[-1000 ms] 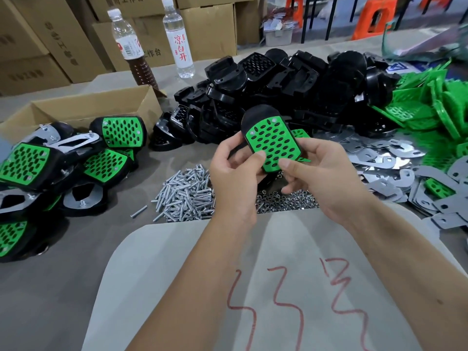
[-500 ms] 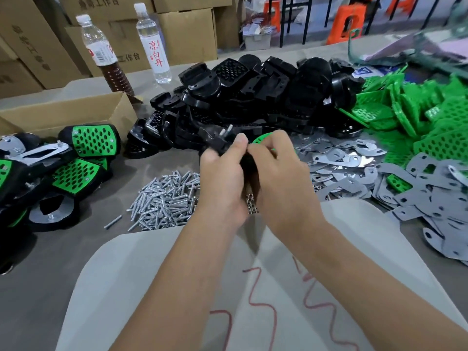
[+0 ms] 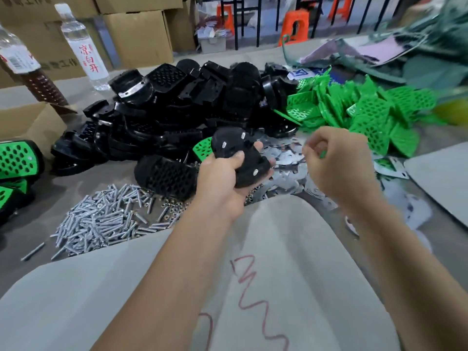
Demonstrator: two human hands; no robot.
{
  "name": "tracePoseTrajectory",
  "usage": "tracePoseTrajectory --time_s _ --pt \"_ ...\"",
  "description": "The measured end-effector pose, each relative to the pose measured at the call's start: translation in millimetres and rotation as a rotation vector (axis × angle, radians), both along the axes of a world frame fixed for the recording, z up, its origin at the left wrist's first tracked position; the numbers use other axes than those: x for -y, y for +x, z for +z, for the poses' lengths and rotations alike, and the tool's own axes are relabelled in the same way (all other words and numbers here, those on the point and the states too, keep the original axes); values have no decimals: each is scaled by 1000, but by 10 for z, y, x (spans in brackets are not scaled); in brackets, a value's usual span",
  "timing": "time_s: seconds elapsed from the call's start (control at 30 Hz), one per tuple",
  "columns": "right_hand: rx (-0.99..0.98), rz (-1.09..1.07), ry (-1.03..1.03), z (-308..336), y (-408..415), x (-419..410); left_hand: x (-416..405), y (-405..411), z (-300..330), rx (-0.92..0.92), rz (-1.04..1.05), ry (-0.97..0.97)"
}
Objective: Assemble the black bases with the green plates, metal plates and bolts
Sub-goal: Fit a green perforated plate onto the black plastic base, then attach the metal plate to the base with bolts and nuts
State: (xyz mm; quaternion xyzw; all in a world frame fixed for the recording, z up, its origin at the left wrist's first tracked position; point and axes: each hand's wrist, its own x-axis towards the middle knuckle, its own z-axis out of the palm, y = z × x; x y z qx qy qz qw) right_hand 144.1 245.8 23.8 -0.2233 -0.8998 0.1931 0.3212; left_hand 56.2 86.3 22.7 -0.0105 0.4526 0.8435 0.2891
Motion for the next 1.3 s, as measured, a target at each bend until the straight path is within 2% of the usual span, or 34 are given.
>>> tracePoseTrajectory --time_s 0.07,0.13,0.33,0.4,0.5,0.57,0.63,0.67,0.73,0.9,1.1,1.3 --pt "353 -118 -6 -7 55 -247 -141 27 -28 42 -63 26" --pt "537 -100 -29 25 81 -331 -285 55 -57 86 -112 35" --pt "548 -32 -162 184 43 -440 -408 96 -111 89 -144 23" --pt "457 -8 -259 270 54 -499 -336 79 -105 69 -148 26" --pt "30 117 -517 379 -37 -400 -127 24 -85 -2 -126 0" --pt "-255 283 -711 427 -167 -191 45 -12 -84 -42 -91 -23" --pt "-448 447 -868 421 -314 116 246 -64 -83 -80 -46 -34" --pt "-506 504 -851 382 -381 297 351 -93 -83 -103 -19 -48" --pt "-556 569 -633 241 -448 625 495 -135 -84 -136 35 -76" --pt "-538 618 -190 -150 -511 1041 718 -237 -125 -131 128 -126" --pt "-460 676 -65 -240 -545 1149 820 -276 -138 -81 144 -101" --pt "-414 588 74 -256 -523 1181 825 -267 -137 -38 181 -76"
